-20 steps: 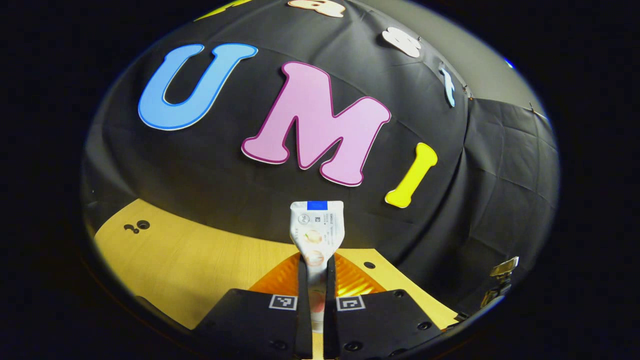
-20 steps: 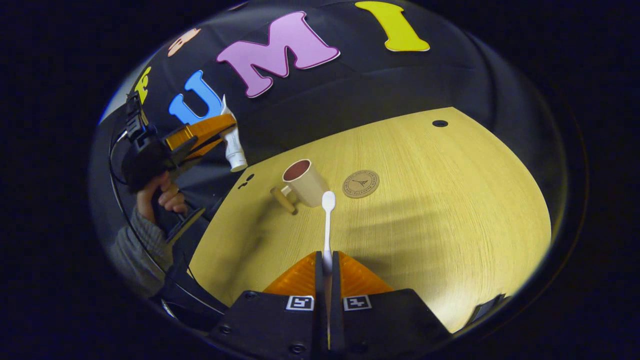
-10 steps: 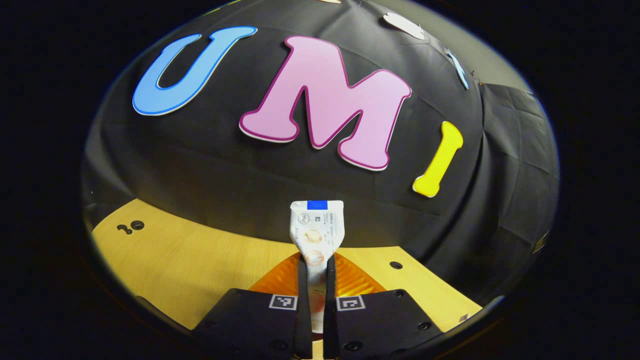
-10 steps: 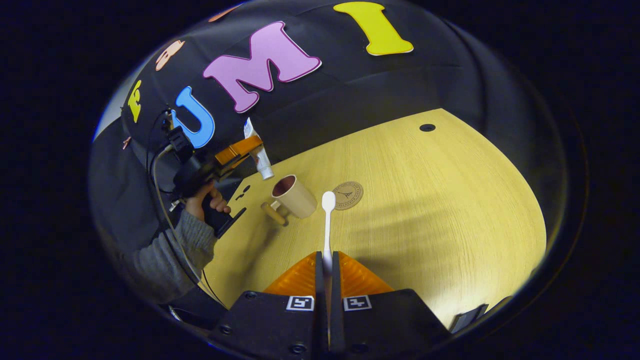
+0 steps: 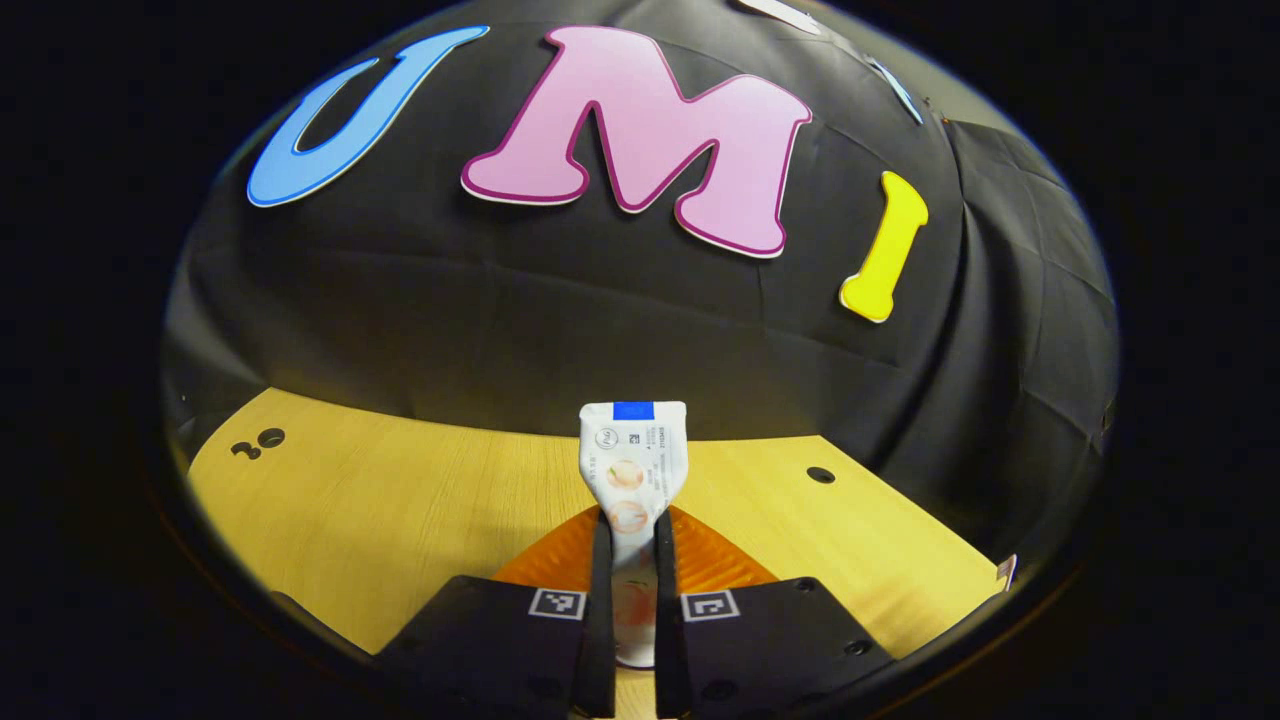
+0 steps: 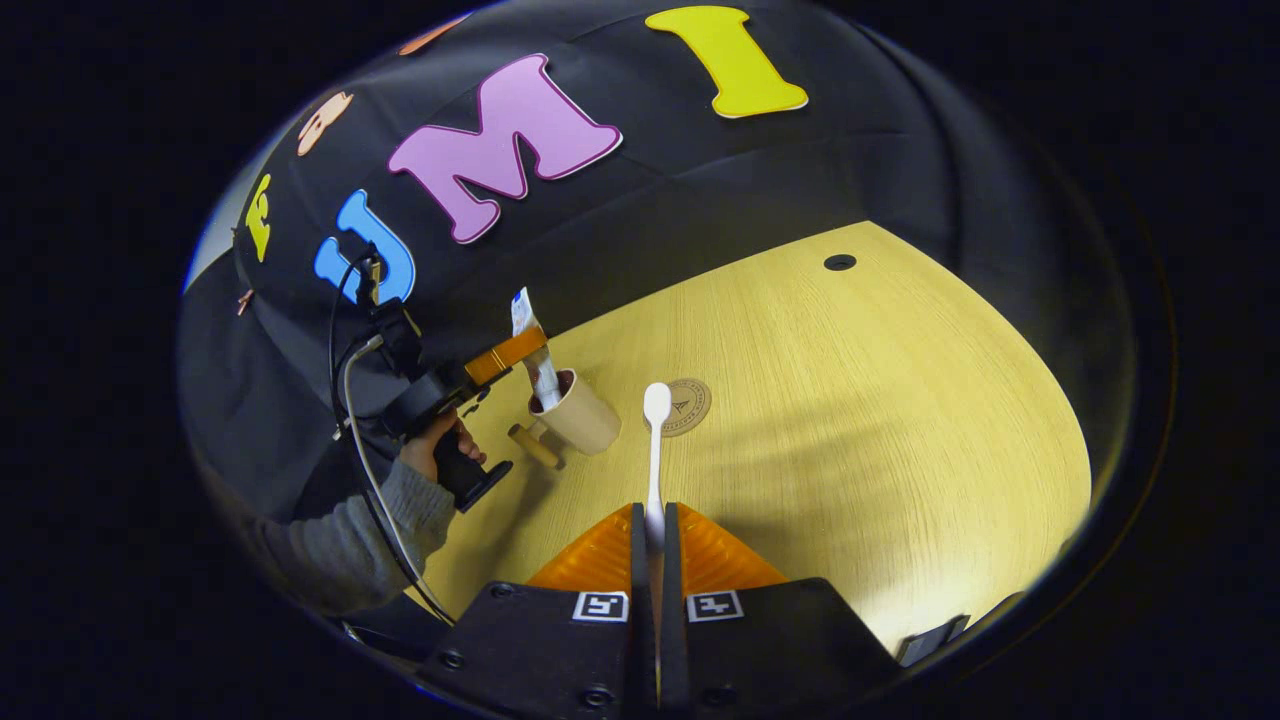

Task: Put the toothbrush and toothpaste on the desktop into the cup, then pick up the cup and place it on the coaster on the desktop.

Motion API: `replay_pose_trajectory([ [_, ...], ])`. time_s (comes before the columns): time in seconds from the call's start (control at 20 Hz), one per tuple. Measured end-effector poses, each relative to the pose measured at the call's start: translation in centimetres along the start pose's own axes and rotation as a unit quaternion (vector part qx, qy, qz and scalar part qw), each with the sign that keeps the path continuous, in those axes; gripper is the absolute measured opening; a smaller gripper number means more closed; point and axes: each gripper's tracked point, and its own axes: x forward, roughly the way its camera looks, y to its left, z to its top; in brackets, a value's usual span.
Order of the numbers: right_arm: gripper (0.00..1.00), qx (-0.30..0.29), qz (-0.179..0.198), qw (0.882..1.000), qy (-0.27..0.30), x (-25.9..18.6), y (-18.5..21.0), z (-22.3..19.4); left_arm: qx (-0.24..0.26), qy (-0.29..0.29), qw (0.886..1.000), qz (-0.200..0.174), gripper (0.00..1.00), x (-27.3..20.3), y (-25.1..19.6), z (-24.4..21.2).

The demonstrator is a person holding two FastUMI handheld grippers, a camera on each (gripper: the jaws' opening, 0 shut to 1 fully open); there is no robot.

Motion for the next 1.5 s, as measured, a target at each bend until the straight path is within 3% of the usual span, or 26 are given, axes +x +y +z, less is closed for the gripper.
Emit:
replay_pose_trajectory([
  [0.4, 0.07, 0.003, 0.004, 1.000, -0.031, -0.2, 1.6, 0.8, 0.005, 0.035, 0.999, -0.009, 0.31, -2.2, -0.4, -3.0],
  [0.5, 0.07, 0.002, 0.009, 0.999, -0.041, -0.2, 2.6, 1.2, 0.010, 0.033, 0.999, -0.008, 0.55, -3.6, -0.4, -2.6],
  [0.55, 0.07, 0.000, 0.013, 0.999, -0.046, -0.3, 3.2, 1.5, 0.012, 0.035, 0.999, -0.007, 0.61, -3.8, -0.3, -2.6],
  [0.6, 0.07, -0.002, 0.021, 0.998, -0.054, -0.2, 3.9, 1.9, 0.014, 0.036, 0.999, -0.002, 0.61, -4.3, -0.1, -2.4],
  [0.65, 0.06, -0.004, 0.029, 0.998, -0.062, 0.0, 4.8, 2.5, 0.014, 0.035, 0.999, 0.000, 0.72, -5.1, -0.1, -2.2],
  [0.7, 0.06, -0.006, 0.039, 0.997, -0.071, 0.7, 5.3, 2.6, 0.011, 0.034, 0.999, 0.000, 0.77, -6.0, 0.0, -2.0],
  [1.05, 0.06, 0.006, 0.104, 0.983, -0.150, 4.1, 11.5, 9.3, -0.007, 0.045, 0.999, -0.017, 0.80, -14.3, -0.6, -2.8],
  [1.2, 0.06, 0.021, 0.141, 0.971, -0.191, 5.7, 13.6, 12.3, -0.043, 0.069, 0.996, -0.035, 0.80, -18.0, -1.8, -4.4],
  [1.5, 0.06, 0.021, 0.169, 0.956, -0.239, 10.6, 13.8, 15.3, -0.075, 0.093, 0.993, -0.024, 0.80, -24.5, -2.0, -7.3],
])
